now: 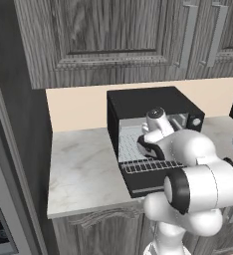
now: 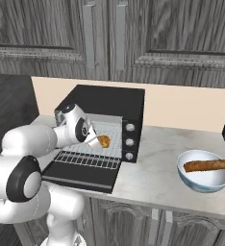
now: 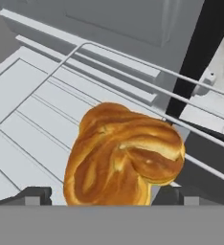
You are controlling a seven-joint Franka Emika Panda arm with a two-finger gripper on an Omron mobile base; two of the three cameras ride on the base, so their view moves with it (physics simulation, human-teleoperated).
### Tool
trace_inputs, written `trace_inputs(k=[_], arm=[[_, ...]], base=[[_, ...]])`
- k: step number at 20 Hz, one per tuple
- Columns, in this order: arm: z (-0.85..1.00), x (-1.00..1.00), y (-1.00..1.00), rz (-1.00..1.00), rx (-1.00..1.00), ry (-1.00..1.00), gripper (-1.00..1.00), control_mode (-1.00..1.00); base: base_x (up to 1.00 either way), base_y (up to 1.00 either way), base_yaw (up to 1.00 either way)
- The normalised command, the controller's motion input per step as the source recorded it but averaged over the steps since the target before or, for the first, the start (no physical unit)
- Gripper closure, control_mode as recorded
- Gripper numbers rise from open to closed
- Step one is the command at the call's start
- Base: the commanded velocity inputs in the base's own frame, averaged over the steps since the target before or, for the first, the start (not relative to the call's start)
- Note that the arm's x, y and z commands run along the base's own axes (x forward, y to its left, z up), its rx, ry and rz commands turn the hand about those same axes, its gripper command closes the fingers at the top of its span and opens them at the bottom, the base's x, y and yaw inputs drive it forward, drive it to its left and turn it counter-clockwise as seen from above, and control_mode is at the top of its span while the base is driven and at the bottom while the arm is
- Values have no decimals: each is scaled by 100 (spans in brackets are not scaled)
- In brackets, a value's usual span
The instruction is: Pick up the heated bread from the toaster oven and place it in the bowl. Then move the bread bowl to the dining counter.
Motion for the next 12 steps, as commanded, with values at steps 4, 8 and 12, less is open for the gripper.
trace_inputs(k=[4,8,12], arm=[[-16,17,0,-4,0,0,-100,-100],[-40,3,-8,-1,0,-2,100,-100],[-17,1,-9,0,-1,-5,100,-100]], base=[[0,0,0],[0,0,0],[0,0,0]])
